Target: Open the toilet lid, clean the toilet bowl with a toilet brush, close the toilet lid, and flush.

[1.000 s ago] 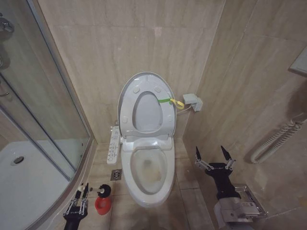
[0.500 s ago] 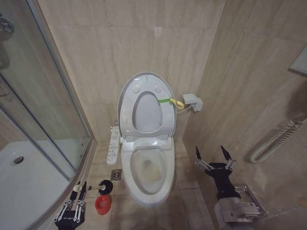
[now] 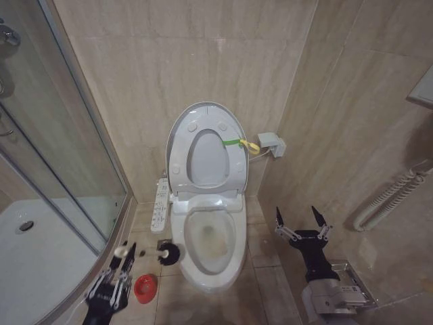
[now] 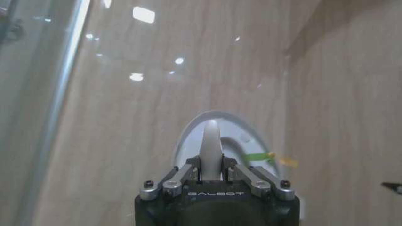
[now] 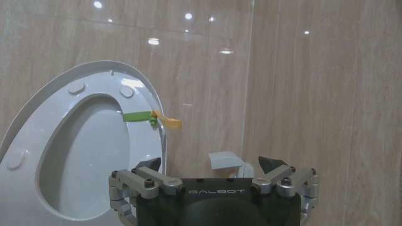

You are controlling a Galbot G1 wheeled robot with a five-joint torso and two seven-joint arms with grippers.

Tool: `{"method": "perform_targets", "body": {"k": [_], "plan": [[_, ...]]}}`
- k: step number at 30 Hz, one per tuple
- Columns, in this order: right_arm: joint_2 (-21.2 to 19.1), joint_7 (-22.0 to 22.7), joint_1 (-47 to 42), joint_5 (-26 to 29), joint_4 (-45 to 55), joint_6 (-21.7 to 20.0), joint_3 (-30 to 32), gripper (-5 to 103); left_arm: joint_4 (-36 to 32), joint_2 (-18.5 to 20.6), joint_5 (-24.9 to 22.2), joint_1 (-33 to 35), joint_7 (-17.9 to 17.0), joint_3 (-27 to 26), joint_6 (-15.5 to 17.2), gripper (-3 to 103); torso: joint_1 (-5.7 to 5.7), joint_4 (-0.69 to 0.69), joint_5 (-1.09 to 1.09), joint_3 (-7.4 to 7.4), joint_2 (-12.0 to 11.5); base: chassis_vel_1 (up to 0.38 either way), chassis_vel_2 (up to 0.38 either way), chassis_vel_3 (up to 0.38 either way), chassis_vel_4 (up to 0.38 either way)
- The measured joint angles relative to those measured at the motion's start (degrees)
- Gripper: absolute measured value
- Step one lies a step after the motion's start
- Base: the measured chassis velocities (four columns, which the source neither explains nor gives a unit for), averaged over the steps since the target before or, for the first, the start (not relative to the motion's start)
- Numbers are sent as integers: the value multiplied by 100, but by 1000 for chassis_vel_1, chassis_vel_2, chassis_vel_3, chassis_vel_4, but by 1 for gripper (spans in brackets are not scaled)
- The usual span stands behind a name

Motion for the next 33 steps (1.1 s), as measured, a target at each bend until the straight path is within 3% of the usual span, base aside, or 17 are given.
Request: {"method": "perform_targets", "body": {"k": [3,11,16,21,26,33], "plan": [[0,0,0,0,0,0,0,100,283,226,-242,-494,431,2,233,21,1,0,-1,0,0,0,0,0,0],[0,1,0,0,0,0,0,100,1137,657,-563,-1293,766,165,513,21,1,1,-1,0,-1,0,0,0,0],[0,1,0,0,0,0,0,100,1970,958,-851,-1978,1128,321,503,21,1,0,-2,1,0,0,0,0,0],[0,1,0,0,0,0,0,100,2331,1097,-1063,-2367,1406,522,475,21,1,1,-1,1,0,0,0,0,0],[0,1,0,0,0,0,0,100,2761,1289,-1208,-3010,1446,1033,499,21,1,2,0,1,0,0,0,0,0],[0,1,0,0,0,0,1,100,4236,1474,-1266,-4370,1383,1934,479,21,1,2,-1,1,-1,0,0,0,0]]}}
